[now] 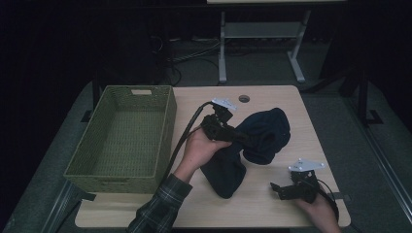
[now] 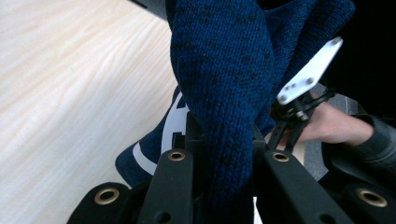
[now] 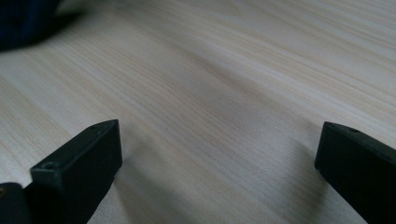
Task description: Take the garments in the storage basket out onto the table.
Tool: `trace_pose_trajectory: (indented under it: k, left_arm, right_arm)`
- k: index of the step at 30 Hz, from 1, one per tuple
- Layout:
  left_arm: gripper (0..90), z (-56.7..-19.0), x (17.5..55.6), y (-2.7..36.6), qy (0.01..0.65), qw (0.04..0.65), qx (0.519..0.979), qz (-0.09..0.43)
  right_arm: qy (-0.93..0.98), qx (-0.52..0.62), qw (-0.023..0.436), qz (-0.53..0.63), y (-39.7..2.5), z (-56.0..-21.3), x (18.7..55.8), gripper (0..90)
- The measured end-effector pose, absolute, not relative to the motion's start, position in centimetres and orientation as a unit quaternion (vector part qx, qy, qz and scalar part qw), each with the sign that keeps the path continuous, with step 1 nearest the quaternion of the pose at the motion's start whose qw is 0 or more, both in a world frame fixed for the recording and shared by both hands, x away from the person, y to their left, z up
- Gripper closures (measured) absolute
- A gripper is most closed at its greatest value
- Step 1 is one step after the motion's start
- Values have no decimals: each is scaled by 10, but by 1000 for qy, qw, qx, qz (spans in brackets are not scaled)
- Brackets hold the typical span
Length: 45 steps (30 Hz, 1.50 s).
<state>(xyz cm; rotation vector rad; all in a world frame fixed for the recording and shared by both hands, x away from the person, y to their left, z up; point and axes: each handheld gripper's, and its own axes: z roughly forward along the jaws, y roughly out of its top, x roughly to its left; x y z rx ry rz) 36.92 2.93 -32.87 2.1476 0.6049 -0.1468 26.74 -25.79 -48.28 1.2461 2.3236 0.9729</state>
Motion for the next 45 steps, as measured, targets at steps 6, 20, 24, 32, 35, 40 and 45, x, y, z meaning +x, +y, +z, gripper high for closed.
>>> trace_pose_trajectory:
  k: [6, 20, 24, 32, 35, 40, 45]
  left_arm:
    - [790, -361, 378, 37, 275, 443, 850, -74]
    - [788, -419, 394, 70, 350, 425, 832, -61]
    - [786, -431, 395, 74, 362, 409, 836, -52]
    - [783, -448, 395, 75, 377, 382, 843, -27]
    - [775, -452, 396, 76, 378, 378, 845, -20]
    - [769, -452, 395, 75, 378, 376, 846, -12]
    - [714, -449, 395, 76, 378, 376, 846, -8]
  right_arm:
    - [815, 437, 165, 342, -258, -483, 268, 4]
    - [815, 438, 165, 340, -258, -483, 268, 5]
    - [815, 438, 165, 340, -258, -483, 268, 4]
    - [815, 439, 165, 340, -258, -483, 268, 4]
    - [815, 438, 165, 340, -258, -483, 268, 4]
    - [815, 438, 165, 340, -258, -483, 268, 4]
    - [815, 438, 165, 340, -258, -483, 268, 4]
